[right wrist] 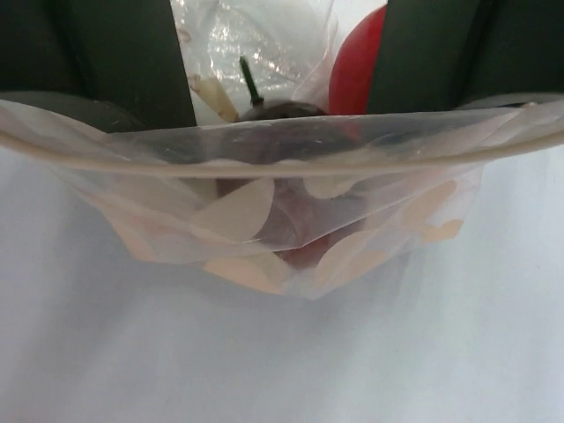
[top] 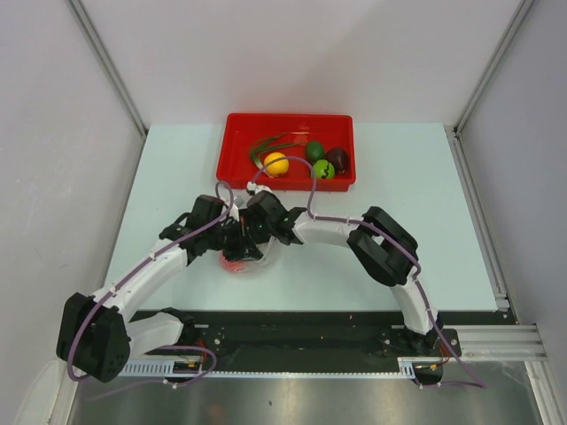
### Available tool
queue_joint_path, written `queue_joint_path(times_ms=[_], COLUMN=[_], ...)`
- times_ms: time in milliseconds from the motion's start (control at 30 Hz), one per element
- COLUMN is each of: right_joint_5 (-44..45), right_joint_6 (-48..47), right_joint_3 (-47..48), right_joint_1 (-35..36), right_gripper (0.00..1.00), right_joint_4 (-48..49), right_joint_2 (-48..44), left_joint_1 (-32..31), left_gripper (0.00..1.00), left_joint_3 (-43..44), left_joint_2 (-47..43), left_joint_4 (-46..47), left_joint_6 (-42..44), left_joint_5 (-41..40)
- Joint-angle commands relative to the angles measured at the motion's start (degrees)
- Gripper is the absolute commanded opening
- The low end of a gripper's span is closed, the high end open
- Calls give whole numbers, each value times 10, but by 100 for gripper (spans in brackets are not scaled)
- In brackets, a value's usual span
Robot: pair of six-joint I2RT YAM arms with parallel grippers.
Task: Open the zip-top bag and remove the fake food
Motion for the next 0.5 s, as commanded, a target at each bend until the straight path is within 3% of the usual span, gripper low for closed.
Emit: queue_joint_path(times_ms=[0,233,367,467], right_joint_5=[-3,-22,-20,-44], right_joint_6=[-29,-71,-92,-102], right_joint_3=[26,27,22,21], right_joint_1=[-7,-3,-6,-12], right_gripper=[70,24,11,7], right_joint_4=[37,21,-27,-65], right_joint_2=[36,8,-32,-66], left_joint_1=[1,2,6,13], left_gripper=[0,0,0,0], left_joint_3=[3,16,8,-5], left_joint_2=[-5,-20,-32,-46], left_joint_4=[2,-7,-8,-4], left_joint_6=[3,5,1,-7], left_joint_5=[0,-28,-49,-70])
